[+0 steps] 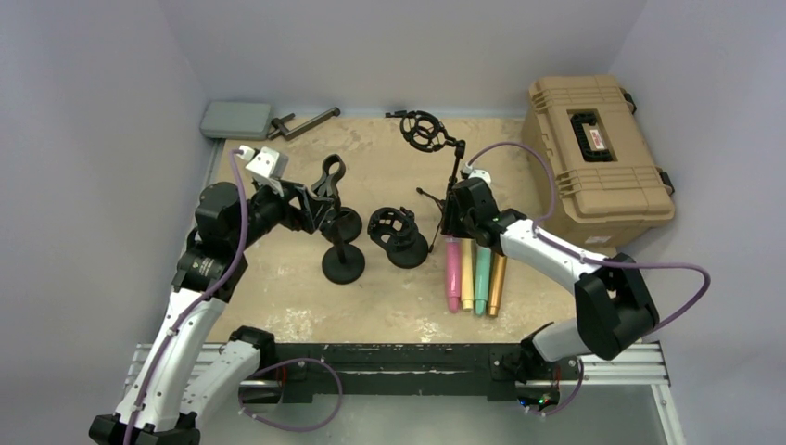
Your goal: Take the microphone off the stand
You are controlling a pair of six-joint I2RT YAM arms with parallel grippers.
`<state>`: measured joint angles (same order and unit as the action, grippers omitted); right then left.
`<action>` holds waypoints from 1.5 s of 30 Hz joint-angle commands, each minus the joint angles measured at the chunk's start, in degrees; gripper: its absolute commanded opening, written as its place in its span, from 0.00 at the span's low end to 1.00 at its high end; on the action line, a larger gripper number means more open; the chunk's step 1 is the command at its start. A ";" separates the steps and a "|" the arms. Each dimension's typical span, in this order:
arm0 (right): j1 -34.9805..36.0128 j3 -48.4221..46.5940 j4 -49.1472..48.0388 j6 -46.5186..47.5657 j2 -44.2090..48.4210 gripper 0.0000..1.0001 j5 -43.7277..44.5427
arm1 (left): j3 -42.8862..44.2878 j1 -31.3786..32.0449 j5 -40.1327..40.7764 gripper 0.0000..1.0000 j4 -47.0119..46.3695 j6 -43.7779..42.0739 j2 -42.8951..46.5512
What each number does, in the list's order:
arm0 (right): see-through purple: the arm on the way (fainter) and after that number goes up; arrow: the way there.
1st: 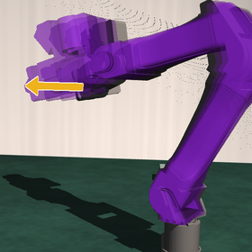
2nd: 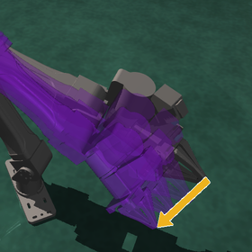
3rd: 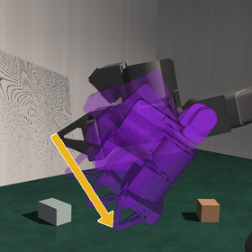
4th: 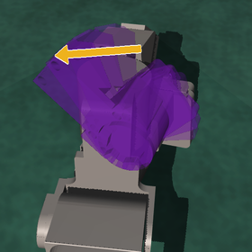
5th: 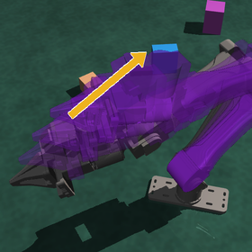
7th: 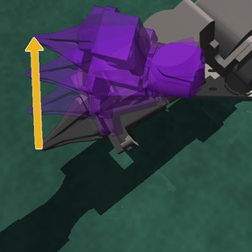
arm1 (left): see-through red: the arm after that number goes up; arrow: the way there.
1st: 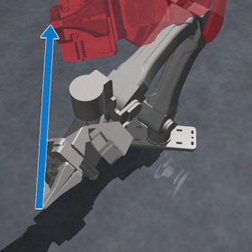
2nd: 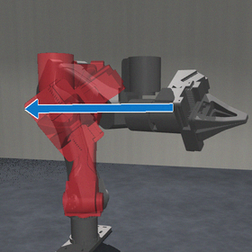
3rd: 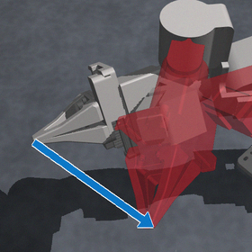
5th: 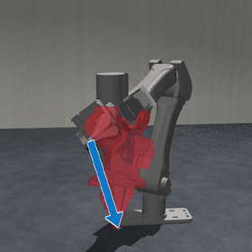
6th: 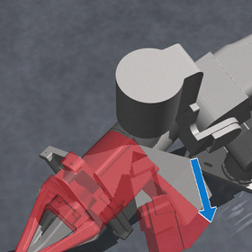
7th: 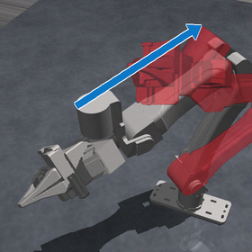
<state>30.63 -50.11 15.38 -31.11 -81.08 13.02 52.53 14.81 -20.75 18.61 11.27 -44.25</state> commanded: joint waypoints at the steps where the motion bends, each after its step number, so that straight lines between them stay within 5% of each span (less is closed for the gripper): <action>1: 0.07 0.45 -4.89 -0.71 -1.65 0.06 2.95 | 0.58 0.75 0.58 0.78 -1.03 -1.51 0.39; 24: 0.09 1.15 -3.54 0.21 -0.50 0.61 2.69 | 0.76 1.63 1.07 0.78 -0.51 -1.85 -0.05; 31: 0.04 0.39 1.20 0.62 6.14 0.62 3.73 | 0.73 1.78 1.06 0.78 -0.51 -1.95 -0.05; 39: -0.41 3.28 -2.91 6.79 19.45 0.41 4.18 | 0.65 2.08 0.61 0.78 -0.81 -1.78 0.00; 45: -4.25 8.50 -24.76 12.08 23.51 0.64 -2.98 | 0.35 2.80 0.83 0.78 -1.05 -1.81 0.04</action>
<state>28.73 -43.53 7.07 -23.88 -57.69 13.74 52.53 16.86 -20.14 18.96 10.70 -44.40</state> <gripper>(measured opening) 0.588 0.779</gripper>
